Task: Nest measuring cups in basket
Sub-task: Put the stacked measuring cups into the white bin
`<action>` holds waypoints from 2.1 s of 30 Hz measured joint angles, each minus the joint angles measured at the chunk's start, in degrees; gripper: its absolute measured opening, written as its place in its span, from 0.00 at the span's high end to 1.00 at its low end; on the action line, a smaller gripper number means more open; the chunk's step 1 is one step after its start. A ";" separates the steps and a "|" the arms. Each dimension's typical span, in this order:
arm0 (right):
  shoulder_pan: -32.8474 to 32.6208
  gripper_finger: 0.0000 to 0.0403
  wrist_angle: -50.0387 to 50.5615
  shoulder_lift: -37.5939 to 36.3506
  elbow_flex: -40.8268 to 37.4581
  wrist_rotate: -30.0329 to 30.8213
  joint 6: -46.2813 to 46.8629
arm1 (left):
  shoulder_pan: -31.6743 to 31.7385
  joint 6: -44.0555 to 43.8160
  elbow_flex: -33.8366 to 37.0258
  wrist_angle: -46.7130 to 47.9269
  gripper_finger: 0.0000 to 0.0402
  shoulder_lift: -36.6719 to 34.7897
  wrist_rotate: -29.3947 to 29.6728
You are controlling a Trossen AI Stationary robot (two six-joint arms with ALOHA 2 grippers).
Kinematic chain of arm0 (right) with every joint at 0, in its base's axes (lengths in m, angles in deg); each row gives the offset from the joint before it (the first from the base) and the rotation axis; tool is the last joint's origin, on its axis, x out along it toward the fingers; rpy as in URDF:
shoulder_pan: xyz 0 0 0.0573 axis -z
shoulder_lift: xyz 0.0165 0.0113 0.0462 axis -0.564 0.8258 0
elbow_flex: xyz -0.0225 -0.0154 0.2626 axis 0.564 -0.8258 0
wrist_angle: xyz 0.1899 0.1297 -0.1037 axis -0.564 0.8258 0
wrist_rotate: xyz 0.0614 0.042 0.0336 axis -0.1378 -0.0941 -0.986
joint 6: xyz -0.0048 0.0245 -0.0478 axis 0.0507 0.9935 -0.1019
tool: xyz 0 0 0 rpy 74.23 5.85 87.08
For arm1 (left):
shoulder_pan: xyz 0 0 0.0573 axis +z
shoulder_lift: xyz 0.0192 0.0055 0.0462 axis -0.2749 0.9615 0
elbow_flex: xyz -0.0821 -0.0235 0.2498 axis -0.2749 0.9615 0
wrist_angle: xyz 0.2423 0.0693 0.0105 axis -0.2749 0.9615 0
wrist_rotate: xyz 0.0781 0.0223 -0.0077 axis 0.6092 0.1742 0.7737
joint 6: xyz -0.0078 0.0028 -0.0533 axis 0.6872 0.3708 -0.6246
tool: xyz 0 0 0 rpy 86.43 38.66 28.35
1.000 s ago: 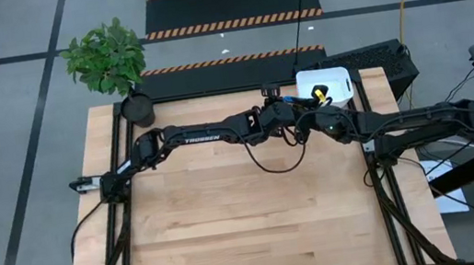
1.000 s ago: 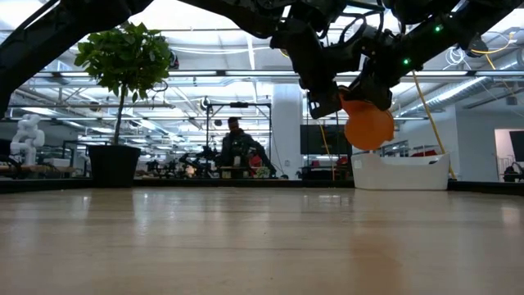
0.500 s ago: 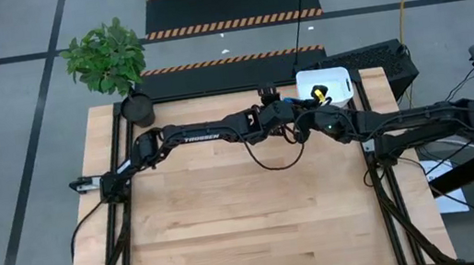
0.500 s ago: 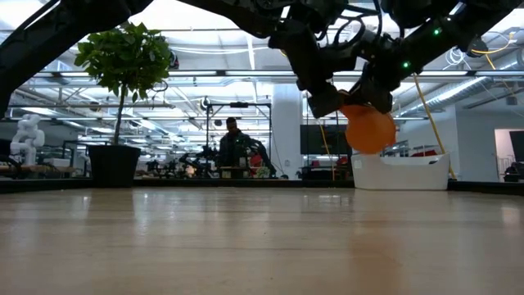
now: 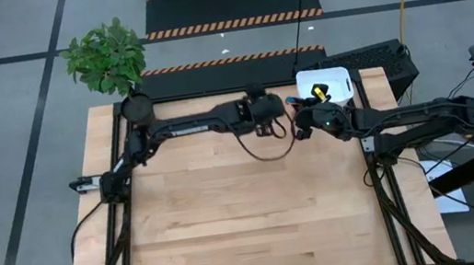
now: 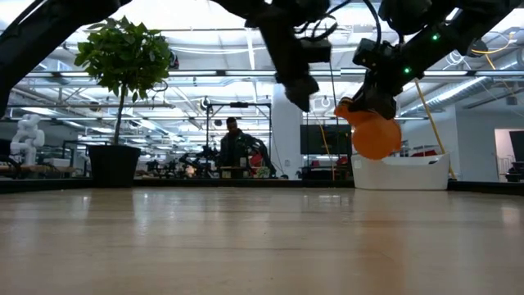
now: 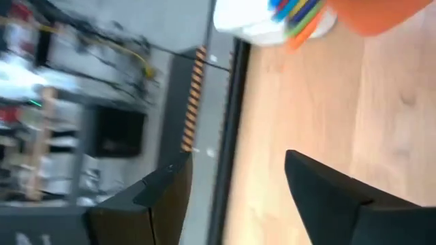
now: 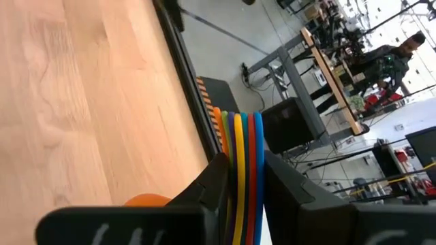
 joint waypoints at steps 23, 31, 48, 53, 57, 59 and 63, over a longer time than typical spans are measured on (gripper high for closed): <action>0.11 0.88 12.75 -12.55 0.11 -9.79 0.55 | 4.67 11.60 16.97 -30.13 0.51 -3.08 -27.74; 0.11 0.88 13.45 -13.80 0.11 -12.59 1.33 | 0.74 18.69 16.99 -34.31 0.29 -3.08 -24.84; 0.10 0.88 13.49 -13.80 0.11 -20.06 2.32 | -4.15 26.31 16.99 -36.95 0.37 -3.59 -15.82; 0.06 0.88 13.50 -13.80 0.11 -20.49 2.27 | -4.41 26.14 16.99 -37.07 0.46 -3.67 -15.83; 0.08 0.88 13.45 -13.80 0.13 -23.34 1.59 | -4.26 24.52 16.99 -37.06 0.53 -3.67 -15.96; 0.11 0.88 13.47 -13.80 0.13 -24.08 1.51 | -4.20 23.67 16.99 -36.82 0.56 -3.67 -16.12; 0.11 0.88 13.48 -13.80 0.13 -24.21 1.47 | -4.15 22.37 16.99 -36.49 0.59 -3.67 -16.83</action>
